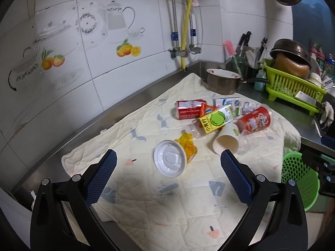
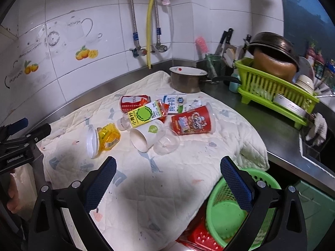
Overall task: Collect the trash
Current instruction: 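Grasp the clear plastic cup with the right gripper while the left gripper grasps the white paper cup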
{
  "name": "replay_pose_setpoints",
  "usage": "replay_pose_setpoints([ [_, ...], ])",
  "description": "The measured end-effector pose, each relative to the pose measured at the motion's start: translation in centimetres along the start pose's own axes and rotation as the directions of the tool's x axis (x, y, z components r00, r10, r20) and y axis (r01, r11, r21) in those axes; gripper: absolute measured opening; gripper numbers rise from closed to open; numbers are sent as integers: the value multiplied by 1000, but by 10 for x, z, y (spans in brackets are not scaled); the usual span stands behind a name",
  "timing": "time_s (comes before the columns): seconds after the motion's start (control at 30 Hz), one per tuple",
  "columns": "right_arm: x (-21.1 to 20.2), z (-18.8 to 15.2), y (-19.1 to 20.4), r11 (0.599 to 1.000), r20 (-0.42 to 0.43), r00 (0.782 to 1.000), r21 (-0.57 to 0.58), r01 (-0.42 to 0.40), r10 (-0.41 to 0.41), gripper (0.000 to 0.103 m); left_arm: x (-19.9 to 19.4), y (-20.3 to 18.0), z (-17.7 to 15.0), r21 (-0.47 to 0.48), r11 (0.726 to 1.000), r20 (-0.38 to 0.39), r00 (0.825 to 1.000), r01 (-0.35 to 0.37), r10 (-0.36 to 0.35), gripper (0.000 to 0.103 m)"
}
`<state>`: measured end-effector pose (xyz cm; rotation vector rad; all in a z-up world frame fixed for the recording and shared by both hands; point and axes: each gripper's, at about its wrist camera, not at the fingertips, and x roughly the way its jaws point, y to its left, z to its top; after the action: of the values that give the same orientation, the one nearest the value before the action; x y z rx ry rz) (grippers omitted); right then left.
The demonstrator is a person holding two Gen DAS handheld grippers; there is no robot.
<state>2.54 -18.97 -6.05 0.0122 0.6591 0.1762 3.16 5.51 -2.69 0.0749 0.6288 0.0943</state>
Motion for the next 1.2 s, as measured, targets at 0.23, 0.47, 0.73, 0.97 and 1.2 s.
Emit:
replay_pose_setpoints([
  [0.23,48,9,-5,999,-48,998,-11,-35,35,95,16,14,-6,-28,999,-35,999,-20,19,98],
  [0.47,99,21,-11,995,-100,990,-1,-102,101,87,29,19,-8,-38,999,-54,998,-17,15,98],
  [0.73,156,23,-17,992,-180,976,8,-123,122,80,44,21,-8,-33,999,-70,997,-13,11,97],
  [0.97,187,21,-26,991,-217,967,24,-131,133,80,58,10,-5,-14,999,-78,996,35,-36,94],
  [1.2,204,20,-31,984,-241,955,66,-164,175,73,73,-8,1,0,994,-94,989,112,-111,94],
])
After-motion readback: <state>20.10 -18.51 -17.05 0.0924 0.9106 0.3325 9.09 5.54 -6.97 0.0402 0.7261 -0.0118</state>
